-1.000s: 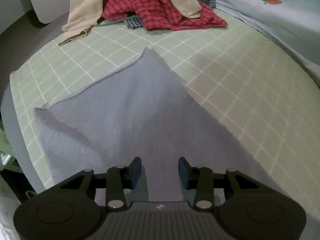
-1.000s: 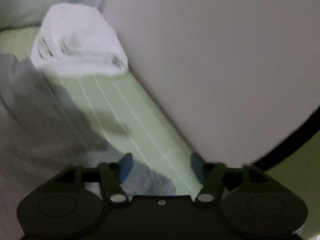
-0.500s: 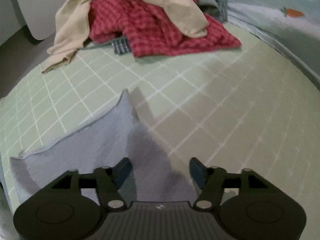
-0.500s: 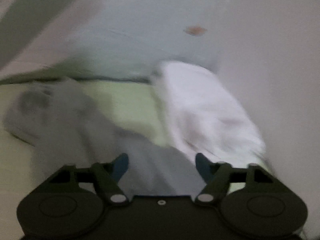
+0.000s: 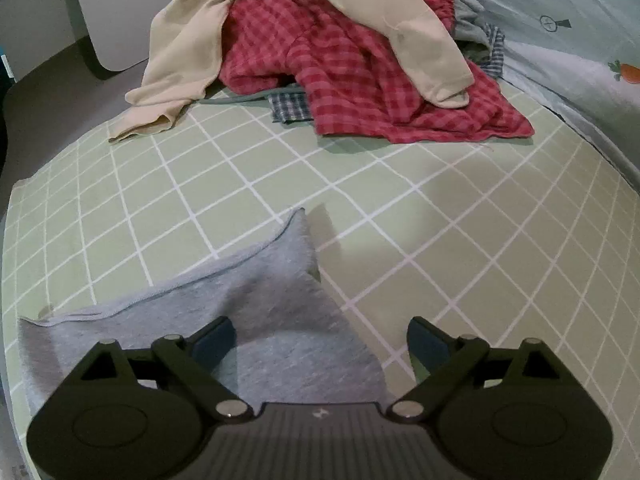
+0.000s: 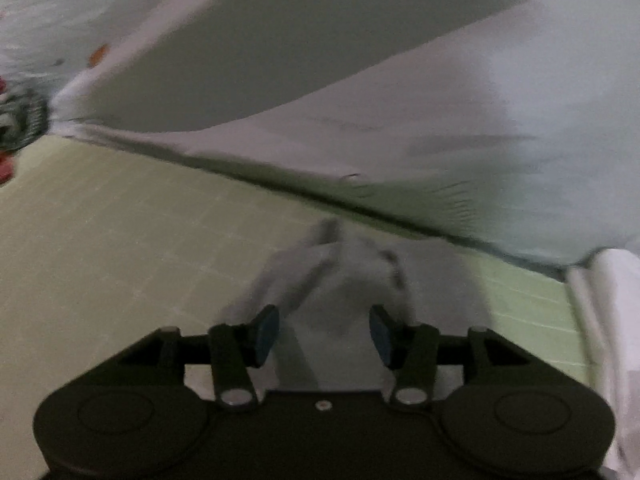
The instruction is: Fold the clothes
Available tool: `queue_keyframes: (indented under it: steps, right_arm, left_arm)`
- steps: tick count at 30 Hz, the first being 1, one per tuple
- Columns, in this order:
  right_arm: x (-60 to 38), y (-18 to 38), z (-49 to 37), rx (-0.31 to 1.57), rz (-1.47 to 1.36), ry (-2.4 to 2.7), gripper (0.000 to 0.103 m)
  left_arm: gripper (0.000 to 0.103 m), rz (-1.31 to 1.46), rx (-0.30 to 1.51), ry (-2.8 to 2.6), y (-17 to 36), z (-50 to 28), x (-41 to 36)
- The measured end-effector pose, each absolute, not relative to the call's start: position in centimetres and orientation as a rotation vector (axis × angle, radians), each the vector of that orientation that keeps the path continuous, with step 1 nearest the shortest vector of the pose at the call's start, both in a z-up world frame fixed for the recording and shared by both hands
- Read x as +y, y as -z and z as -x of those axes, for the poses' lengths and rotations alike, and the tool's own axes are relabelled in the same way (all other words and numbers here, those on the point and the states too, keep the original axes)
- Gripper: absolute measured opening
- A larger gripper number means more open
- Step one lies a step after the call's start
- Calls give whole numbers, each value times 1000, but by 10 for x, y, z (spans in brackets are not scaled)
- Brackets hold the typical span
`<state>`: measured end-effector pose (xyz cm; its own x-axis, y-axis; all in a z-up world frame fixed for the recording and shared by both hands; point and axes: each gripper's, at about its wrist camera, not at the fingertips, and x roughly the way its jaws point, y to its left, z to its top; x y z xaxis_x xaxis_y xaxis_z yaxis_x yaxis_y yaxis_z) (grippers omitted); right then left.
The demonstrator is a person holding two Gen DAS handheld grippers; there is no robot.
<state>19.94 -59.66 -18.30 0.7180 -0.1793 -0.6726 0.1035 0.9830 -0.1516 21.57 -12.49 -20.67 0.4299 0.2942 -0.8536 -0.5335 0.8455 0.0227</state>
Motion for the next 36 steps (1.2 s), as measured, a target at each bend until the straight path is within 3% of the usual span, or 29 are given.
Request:
queue_keyframes:
  steps: [3,4,5,6,7,9,14,17,23,24,25,27,29,33,36]
  right_arm:
    - [-587,187,-202,784,121,74,78]
    - [-586,184,-203,780,112,78,71]
    - [-587,181,-204,773,96,91,59]
    - [-587,177,-206,766,80,104,17]
    - [-587,174,-208,759,64,117,9]
    - [-588,167,-211,744,32,143,9]
    - [-578,87,-178,477,-290,-21,9]
    - [-549,80,-171,480,-395,-166,9]
    - [-492,147,-172,776,-414,-226,20]
    - [-494,150,-168,791,-412,-207,24]
    - [-499,152,-162,794,-411,-187,34]
    - [-517,151,-151,773,-382,-115,42]
    - [-536,150,-139,754,-343,-33,42]
    - [-579,155,-109,759,-335,119,34]
    - [-610,162,-85,778,-379,196,34]
  left_arm:
    - [95,274,1001,-535,207,-215,-126]
    - [95,278,1004,-535,206,-215,-125]
    - [95,283,1007,-535,206,-215,-125]
    - [94,288,1010,-535,205,-215,-124]
    - [92,293,1012,-534,205,-215,-123]
    - [89,322,1010,-529,201,-211,-120]
    - [88,377,982,-507,188,-196,-118]
    - [87,389,968,-477,180,-190,-123]
    - [87,395,957,-371,169,-185,-141]
    - [87,382,961,-349,168,-185,-145]
    - [87,370,966,-327,167,-186,-149]
    - [87,354,973,-286,166,-188,-160]
    - [85,367,974,-210,166,-194,-171]
    - [69,372,1016,-62,169,-217,-205]
    - [69,411,1041,52,176,-237,-237]
